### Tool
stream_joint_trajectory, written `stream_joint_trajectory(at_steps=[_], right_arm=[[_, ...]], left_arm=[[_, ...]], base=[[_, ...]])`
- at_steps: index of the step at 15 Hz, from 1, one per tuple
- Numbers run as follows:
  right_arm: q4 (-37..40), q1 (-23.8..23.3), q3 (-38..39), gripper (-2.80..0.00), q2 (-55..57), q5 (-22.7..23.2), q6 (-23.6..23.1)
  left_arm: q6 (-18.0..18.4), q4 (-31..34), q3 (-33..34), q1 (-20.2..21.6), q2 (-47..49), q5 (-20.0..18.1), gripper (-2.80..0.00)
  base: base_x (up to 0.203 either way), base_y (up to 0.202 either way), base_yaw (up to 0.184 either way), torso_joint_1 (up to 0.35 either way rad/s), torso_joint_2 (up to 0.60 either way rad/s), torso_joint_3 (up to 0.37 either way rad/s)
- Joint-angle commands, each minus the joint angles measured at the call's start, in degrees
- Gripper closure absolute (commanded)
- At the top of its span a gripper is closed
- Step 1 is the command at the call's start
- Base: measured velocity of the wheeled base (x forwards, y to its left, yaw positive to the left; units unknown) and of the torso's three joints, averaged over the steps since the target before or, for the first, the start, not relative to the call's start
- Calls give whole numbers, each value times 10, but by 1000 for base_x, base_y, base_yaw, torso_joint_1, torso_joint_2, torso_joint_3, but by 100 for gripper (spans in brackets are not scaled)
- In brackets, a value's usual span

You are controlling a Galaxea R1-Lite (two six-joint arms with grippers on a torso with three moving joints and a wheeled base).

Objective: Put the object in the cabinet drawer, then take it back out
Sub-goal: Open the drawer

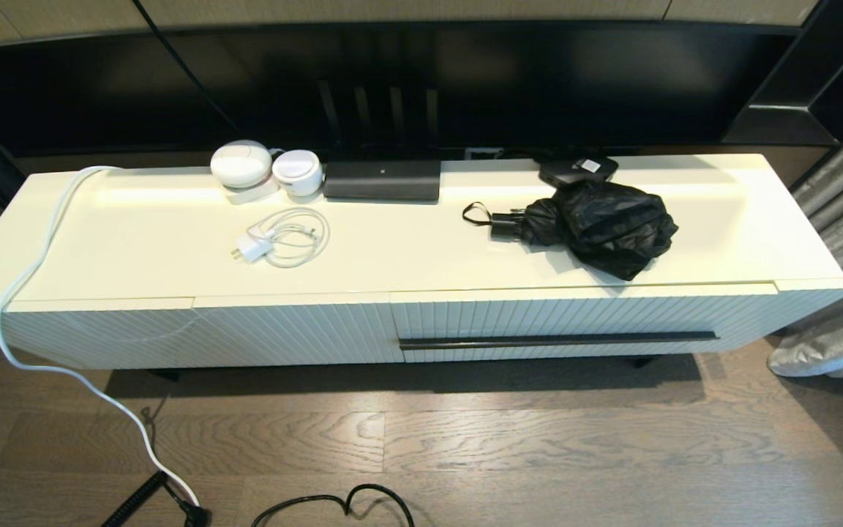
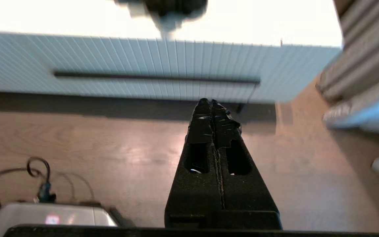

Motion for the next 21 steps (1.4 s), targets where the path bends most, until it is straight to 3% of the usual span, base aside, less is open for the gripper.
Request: stream_joint_trajectory(at_steps=[1,3,6,9,13,15,19,21], right_arm=[[9,6,-100,0,122,5,-8],[29,12,-188,0,216,27,-61],[49,16,-242,0,300,64,-223],[50,38,-274,0,373,75,-334],[45,141,-306,0,494,17,-491],[43,181,-311,0,535,-13,-535],[-2,214,-295,0,589,-46,-621],[-87,231,-238,0,647,-68,-647]], left_arm=[[0,-1,0,0,1,0,0],[0,-1,0,0,1,0,0],[0,-1,0,0,1,0,0],[0,0,0,0,1,0,0],[0,-1,0,0,1,0,0],[0,0,0,0,1,0,0],[0,0,0,1,1,0,0],[0,-1,0,0,1,0,0]], base=[[0,0,0,0,0,0],[0,0,0,0,0,0],[0,0,0,0,0,0],[0,0,0,0,0,0],[0,0,0,0,0,0],[0,0,0,0,0,0],[0,0,0,0,0,0],[0,0,0,0,0,0]])
